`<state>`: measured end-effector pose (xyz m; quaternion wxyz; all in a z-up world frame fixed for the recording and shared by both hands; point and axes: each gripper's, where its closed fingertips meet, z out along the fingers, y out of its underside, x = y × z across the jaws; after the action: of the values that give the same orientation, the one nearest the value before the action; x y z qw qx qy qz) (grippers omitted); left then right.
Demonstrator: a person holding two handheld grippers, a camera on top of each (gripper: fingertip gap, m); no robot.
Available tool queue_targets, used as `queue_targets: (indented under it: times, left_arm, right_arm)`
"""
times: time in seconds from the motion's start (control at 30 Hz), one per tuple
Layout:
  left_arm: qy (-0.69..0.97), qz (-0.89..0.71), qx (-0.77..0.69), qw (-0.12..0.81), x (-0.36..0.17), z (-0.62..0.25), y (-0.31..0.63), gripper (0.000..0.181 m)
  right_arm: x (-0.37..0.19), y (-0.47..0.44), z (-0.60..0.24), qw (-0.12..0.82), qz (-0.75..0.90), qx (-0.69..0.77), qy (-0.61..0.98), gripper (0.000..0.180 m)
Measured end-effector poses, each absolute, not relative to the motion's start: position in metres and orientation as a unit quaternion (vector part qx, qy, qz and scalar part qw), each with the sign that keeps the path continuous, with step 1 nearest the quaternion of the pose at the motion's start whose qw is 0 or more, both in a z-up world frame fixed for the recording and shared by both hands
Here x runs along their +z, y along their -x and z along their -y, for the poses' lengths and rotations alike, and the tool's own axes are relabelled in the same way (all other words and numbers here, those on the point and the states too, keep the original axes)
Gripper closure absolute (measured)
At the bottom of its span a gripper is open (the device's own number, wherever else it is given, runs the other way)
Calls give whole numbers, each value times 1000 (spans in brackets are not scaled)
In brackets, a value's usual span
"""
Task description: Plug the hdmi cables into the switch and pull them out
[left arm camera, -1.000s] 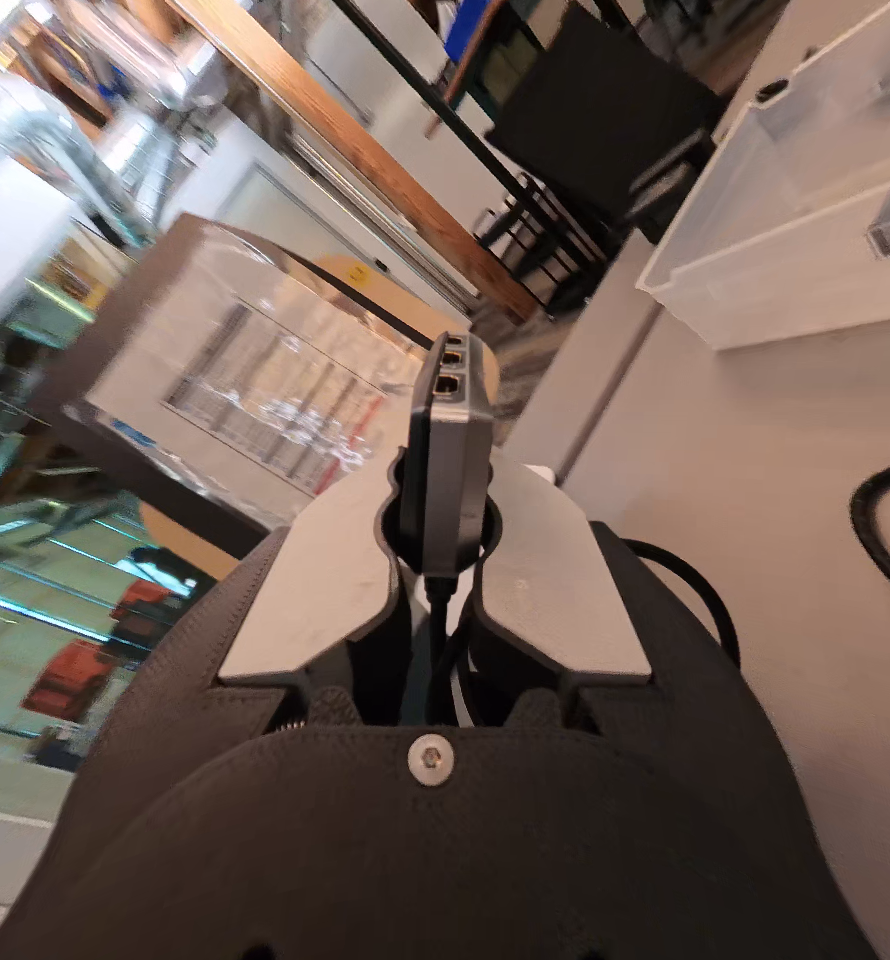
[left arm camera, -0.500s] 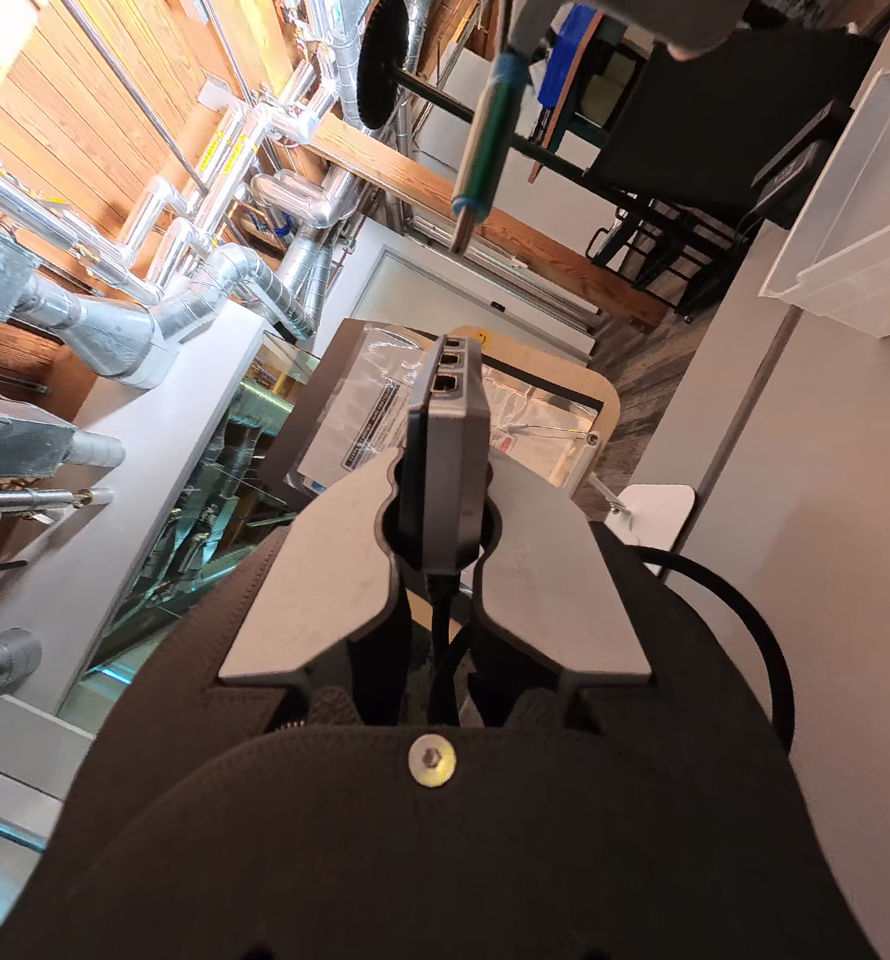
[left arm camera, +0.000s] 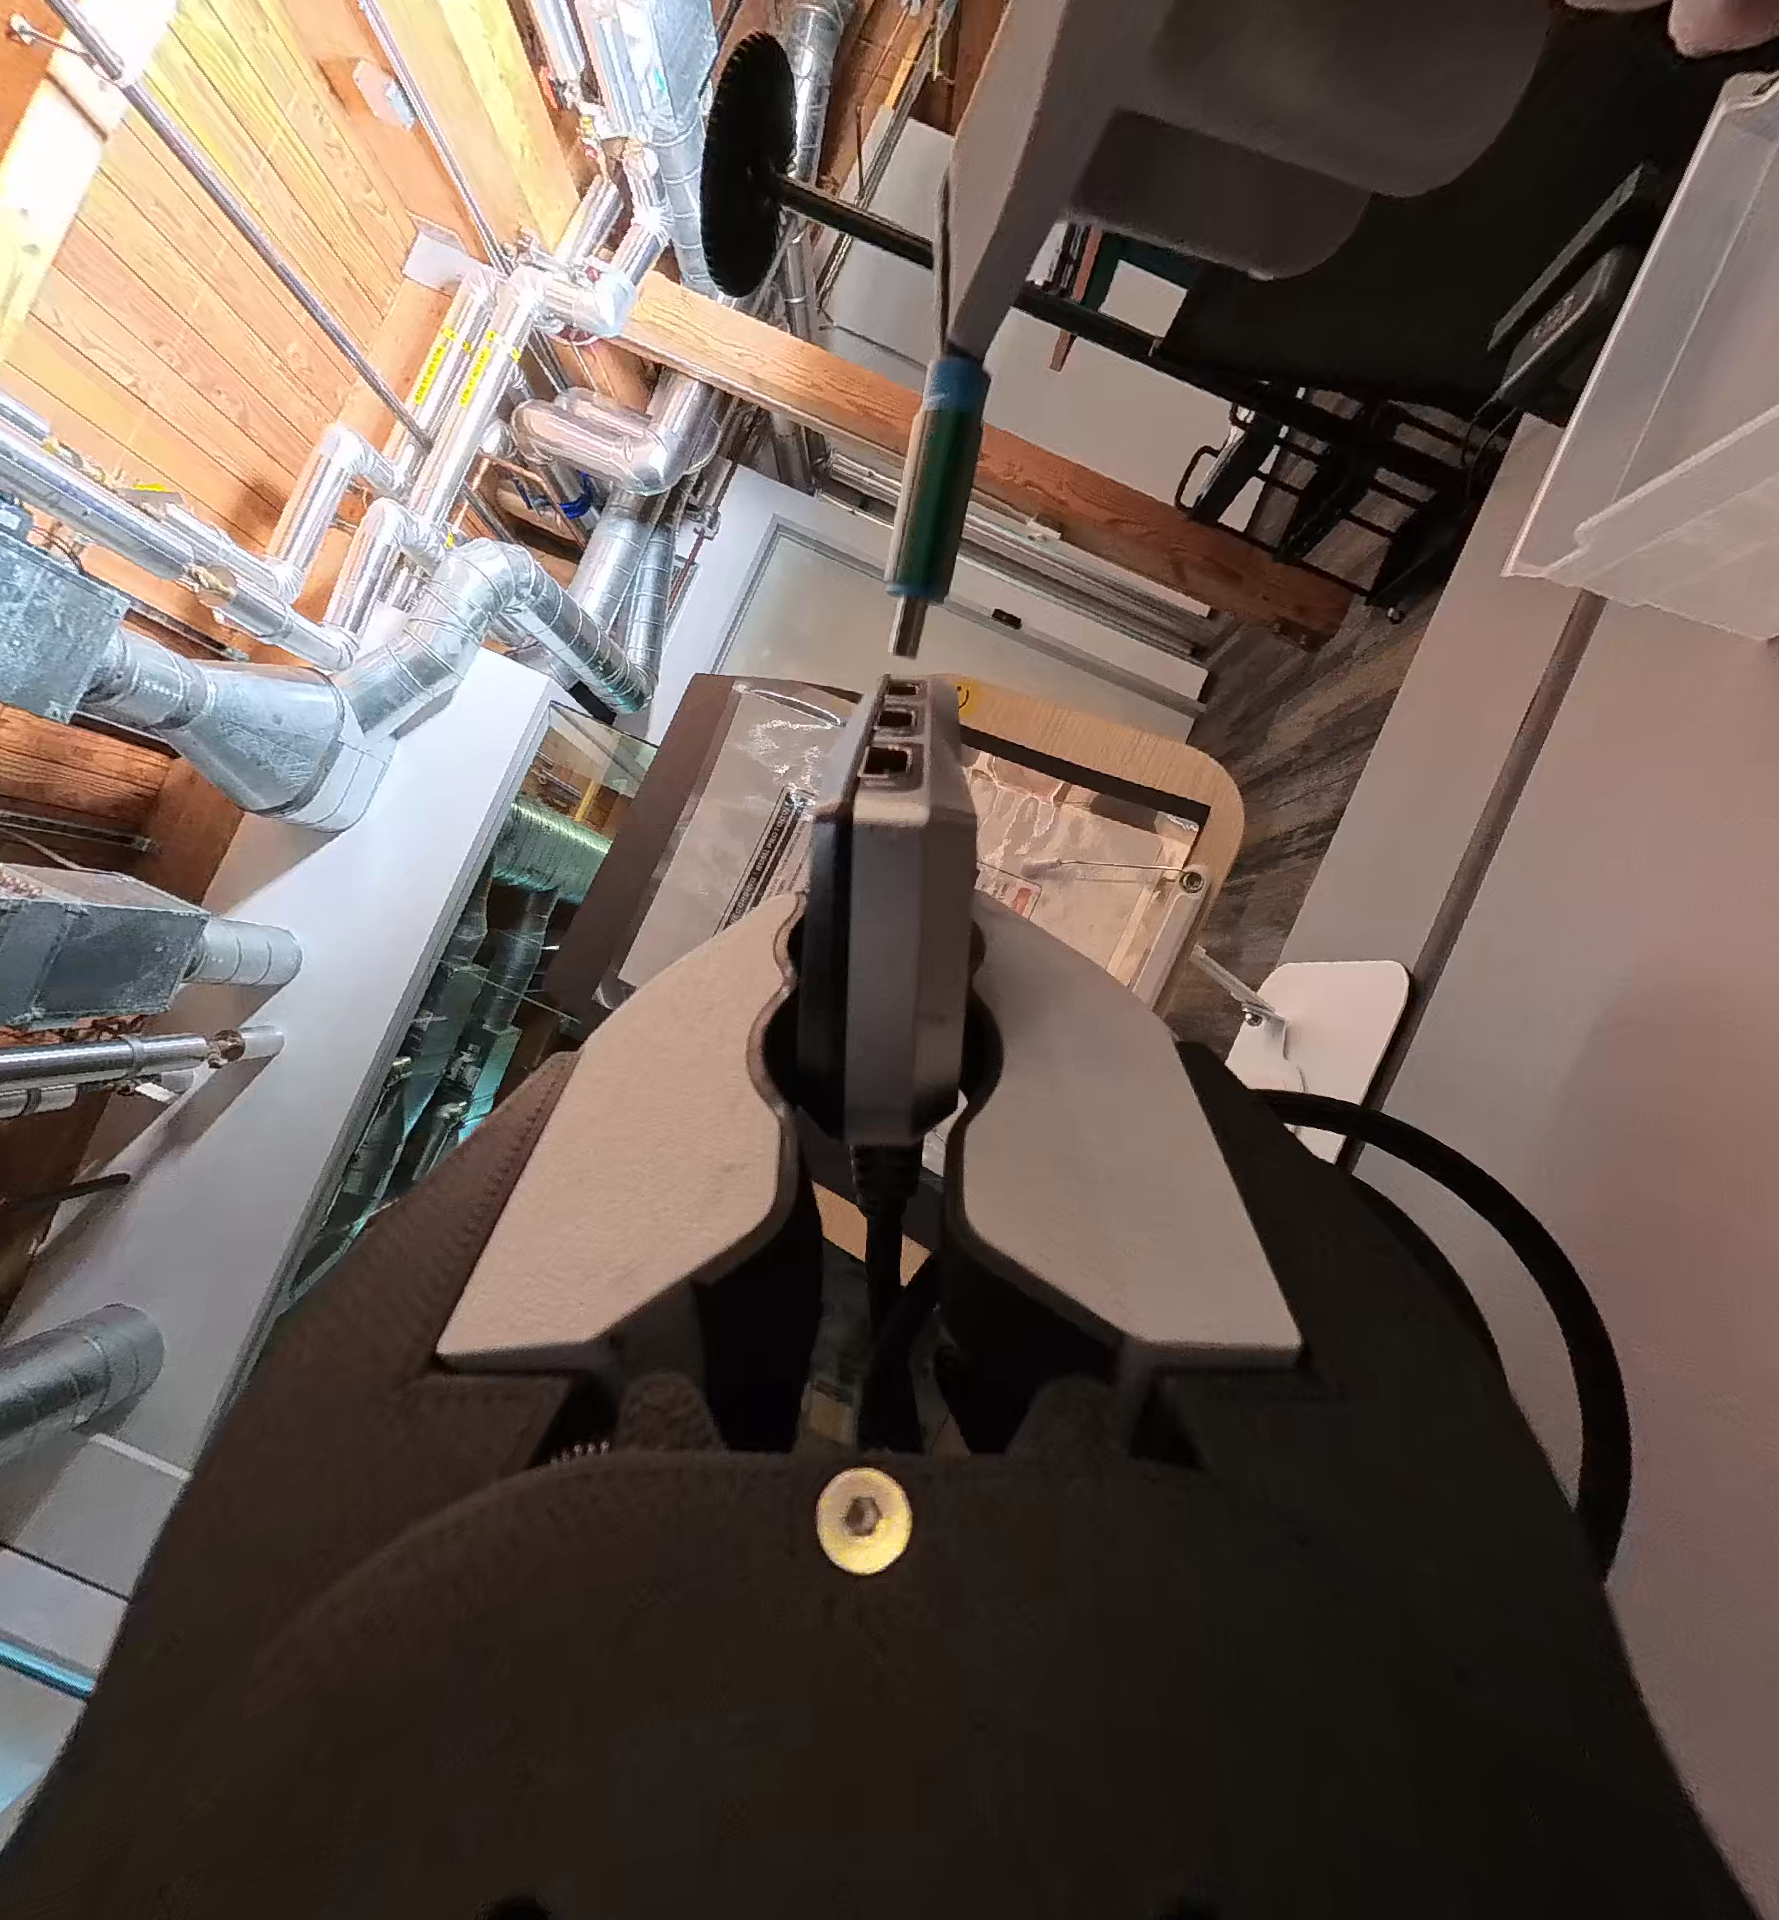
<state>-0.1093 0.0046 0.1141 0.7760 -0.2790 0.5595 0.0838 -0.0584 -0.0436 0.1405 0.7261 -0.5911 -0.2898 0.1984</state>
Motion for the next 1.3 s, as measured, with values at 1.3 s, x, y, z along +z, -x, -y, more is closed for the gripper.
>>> queue_targets:
  times: [1.3]
  left_arm:
    - [116,-543,56,829,133,64,118,159]
  right_arm:
    - [156,72,93,663,327,262,621,173]
